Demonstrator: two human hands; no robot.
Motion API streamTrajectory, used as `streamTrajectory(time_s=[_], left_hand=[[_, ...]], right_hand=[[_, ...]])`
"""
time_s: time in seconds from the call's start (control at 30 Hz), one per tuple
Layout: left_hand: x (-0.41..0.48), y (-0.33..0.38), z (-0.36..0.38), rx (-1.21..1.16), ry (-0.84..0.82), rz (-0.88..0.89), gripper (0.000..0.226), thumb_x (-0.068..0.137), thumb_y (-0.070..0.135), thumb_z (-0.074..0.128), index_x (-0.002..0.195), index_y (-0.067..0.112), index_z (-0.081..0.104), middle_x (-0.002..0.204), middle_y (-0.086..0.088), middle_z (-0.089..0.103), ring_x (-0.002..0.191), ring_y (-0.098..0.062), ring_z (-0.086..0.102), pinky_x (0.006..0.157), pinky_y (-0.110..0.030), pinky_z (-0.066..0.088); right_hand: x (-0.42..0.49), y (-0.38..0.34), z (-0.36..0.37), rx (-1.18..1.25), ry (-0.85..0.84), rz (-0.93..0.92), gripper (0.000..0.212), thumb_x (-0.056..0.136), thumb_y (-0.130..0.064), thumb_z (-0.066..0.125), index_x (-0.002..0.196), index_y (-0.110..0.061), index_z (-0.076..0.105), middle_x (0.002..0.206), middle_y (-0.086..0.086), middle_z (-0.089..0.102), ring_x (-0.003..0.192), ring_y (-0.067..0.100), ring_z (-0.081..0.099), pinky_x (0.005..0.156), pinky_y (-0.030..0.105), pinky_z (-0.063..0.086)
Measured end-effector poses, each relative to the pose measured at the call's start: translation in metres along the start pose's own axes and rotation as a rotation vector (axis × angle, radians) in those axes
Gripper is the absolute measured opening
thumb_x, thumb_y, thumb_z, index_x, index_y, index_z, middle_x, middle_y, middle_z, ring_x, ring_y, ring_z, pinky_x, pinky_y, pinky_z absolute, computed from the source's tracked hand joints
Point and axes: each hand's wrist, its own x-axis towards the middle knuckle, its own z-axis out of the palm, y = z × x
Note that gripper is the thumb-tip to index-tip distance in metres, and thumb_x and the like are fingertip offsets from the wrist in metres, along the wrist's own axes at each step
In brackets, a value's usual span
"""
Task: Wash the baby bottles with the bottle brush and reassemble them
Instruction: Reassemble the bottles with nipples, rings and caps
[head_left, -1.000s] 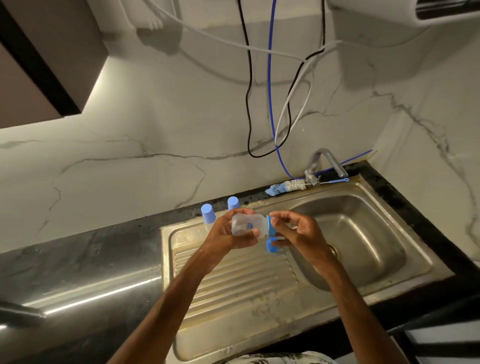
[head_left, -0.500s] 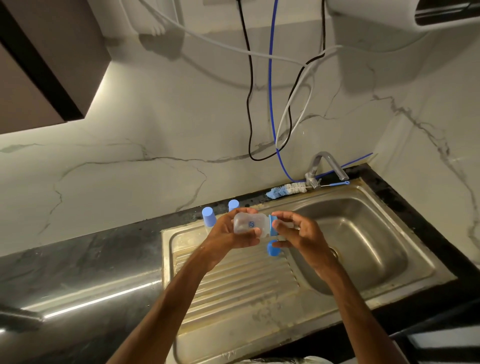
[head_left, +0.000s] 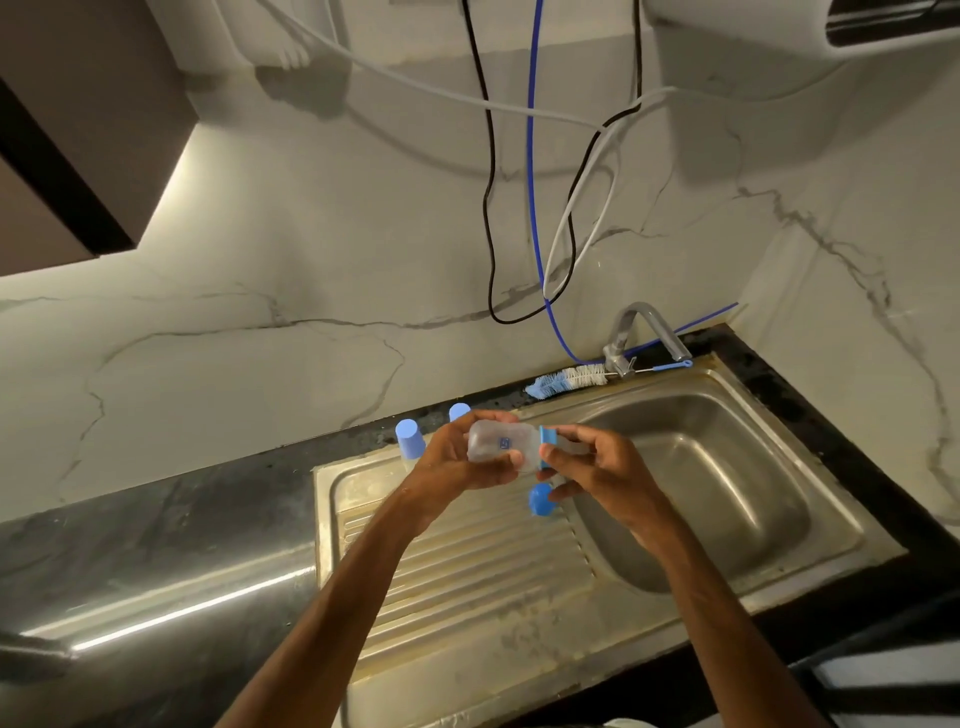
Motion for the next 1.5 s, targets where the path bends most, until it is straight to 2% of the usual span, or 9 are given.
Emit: streamTrajectory(time_s=[0.27,0.57,0.67,0.8,0.9,0.97,1.1,1.3,1.5], left_hand=[[0.012,0.013,-0.002,0.249,-0.019,0.176,0.048,0.083,0.014,0.085,0.125,0.015,0.062,0.12,-0.001,0.069,0.109,-0.024,0.069,0.082,-0.042,0.063],[0.031,0.01,-0.016,0.629,-0.089,0.295,0.058,0.078,0.04,0.088,0.127,0.031,0.059,0.121,0.011,0.068,0.11,-0.015,0.068,0.083,-0.037,0.063],[0.036,-0.003,-0.02,0.743,-0.046,0.238,0.065,0.072,0.046,0.089,0.126,0.041,0.054,0.123,0.016,0.063,0.109,-0.014,0.065,0.08,-0.032,0.062],[0.026,-0.037,-0.028,0.707,0.122,0.136,0.064,0.071,0.047,0.091,0.12,0.03,0.055,0.111,0.011,0.065,0.095,-0.007,0.065,0.07,-0.015,0.051],[0.018,-0.057,-0.031,0.687,0.246,-0.05,0.062,0.07,0.039,0.092,0.116,0.021,0.055,0.106,0.012,0.06,0.089,-0.002,0.06,0.062,-0.01,0.044],[0.016,-0.071,-0.034,0.645,0.281,-0.14,0.06,0.068,0.039,0.094,0.111,0.021,0.056,0.106,0.008,0.062,0.088,-0.007,0.06,0.063,-0.014,0.043],[0.018,-0.09,-0.037,0.54,0.281,-0.203,0.058,0.062,0.042,0.093,0.103,0.023,0.056,0.103,0.004,0.065,0.091,-0.015,0.063,0.068,-0.026,0.052],[0.025,-0.097,-0.039,0.458,0.241,-0.198,0.068,0.054,0.054,0.089,0.106,0.024,0.056,0.107,0.002,0.064,0.096,-0.018,0.065,0.076,-0.036,0.06],[0.023,-0.098,-0.04,0.394,0.225,-0.194,0.068,0.059,0.049,0.093,0.11,0.022,0.056,0.111,-0.001,0.065,0.099,-0.021,0.066,0.078,-0.037,0.062]], right_hand=[[0.012,0.005,-0.006,0.15,0.058,0.104,0.056,0.079,-0.045,0.075,0.105,0.004,0.073,0.092,0.021,0.075,0.081,0.03,0.073,0.077,0.038,0.061],[0.026,0.018,-0.011,0.381,-0.022,0.274,0.05,0.086,-0.036,0.072,0.114,0.005,0.07,0.099,0.02,0.074,0.08,0.021,0.072,0.07,0.029,0.061],[0.035,0.025,-0.009,0.173,-0.006,0.219,0.048,0.089,-0.041,0.071,0.118,-0.003,0.068,0.102,0.016,0.076,0.09,0.025,0.075,0.074,0.035,0.062],[0.056,0.041,-0.013,-0.192,0.154,0.036,0.037,0.098,-0.046,0.06,0.122,-0.019,0.063,0.102,0.004,0.075,0.082,0.014,0.075,0.065,0.034,0.063],[0.081,0.088,-0.023,-0.425,0.283,0.002,0.027,0.097,-0.027,0.066,0.121,-0.013,0.065,0.104,0.004,0.073,0.086,0.013,0.071,0.072,0.026,0.06],[0.092,0.127,-0.022,-0.606,0.124,0.089,0.039,0.086,-0.021,0.078,0.123,-0.015,0.065,0.114,0.002,0.069,0.103,0.016,0.066,0.079,0.019,0.051],[0.102,0.197,-0.006,-0.86,-0.117,0.143,0.062,0.073,-0.036,0.085,0.129,-0.026,0.06,0.127,-0.004,0.05,0.121,0.013,0.046,0.097,0.029,0.043],[0.115,0.22,-0.003,-0.884,0.006,-0.015,0.026,0.076,-0.013,0.071,0.1,-0.023,0.067,0.106,0.001,0.054,0.102,0.022,0.054,0.083,0.032,0.05],[0.126,0.213,-0.026,-0.654,0.009,0.109,0.026,0.062,-0.027,0.069,0.087,-0.033,0.063,0.093,-0.003,0.068,0.089,0.02,0.065,0.074,0.023,0.051]])
